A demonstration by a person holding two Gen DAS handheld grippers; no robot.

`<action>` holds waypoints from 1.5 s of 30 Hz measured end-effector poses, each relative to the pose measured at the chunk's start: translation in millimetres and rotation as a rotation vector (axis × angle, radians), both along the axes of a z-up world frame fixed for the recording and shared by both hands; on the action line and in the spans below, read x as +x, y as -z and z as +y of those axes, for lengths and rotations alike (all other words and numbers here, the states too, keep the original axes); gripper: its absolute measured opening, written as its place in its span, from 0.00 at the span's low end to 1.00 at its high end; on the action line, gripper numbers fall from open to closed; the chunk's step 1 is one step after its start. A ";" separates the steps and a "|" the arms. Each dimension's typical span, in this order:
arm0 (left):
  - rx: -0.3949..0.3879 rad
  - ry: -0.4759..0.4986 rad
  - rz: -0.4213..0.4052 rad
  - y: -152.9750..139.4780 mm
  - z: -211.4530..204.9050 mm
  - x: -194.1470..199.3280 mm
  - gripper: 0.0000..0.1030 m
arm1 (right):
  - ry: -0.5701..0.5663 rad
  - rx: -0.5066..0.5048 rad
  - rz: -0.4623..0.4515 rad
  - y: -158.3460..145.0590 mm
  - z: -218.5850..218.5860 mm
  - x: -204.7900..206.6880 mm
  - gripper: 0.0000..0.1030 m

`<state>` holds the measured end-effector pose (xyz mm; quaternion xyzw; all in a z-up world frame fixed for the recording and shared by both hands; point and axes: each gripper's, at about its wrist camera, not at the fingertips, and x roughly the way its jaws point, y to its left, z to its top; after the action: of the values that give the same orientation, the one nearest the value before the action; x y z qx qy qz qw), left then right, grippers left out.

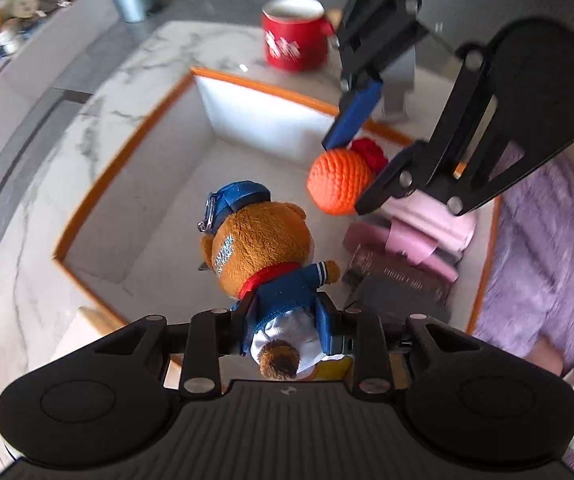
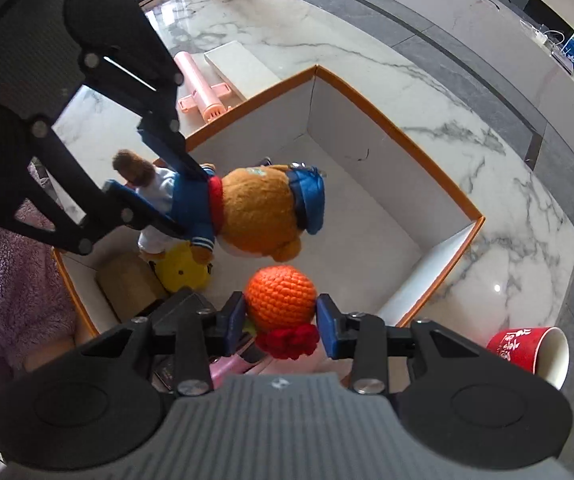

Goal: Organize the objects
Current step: 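Grasp the teddy bear with the left gripper while the right gripper grasps the orange ball, then lower the teddy bear and orange ball into the box with both grippers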

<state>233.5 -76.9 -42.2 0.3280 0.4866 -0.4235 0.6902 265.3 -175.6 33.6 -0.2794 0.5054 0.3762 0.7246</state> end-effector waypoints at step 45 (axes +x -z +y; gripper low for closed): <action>0.012 0.166 0.075 80.0 10.9 25.7 0.38 | 0.044 0.115 0.263 53.7 20.3 25.0 0.39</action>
<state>259.2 -66.0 -122.2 0.3555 0.4856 -0.4882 0.6320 290.3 -155.3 -20.2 -0.1745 0.5796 0.4219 0.6750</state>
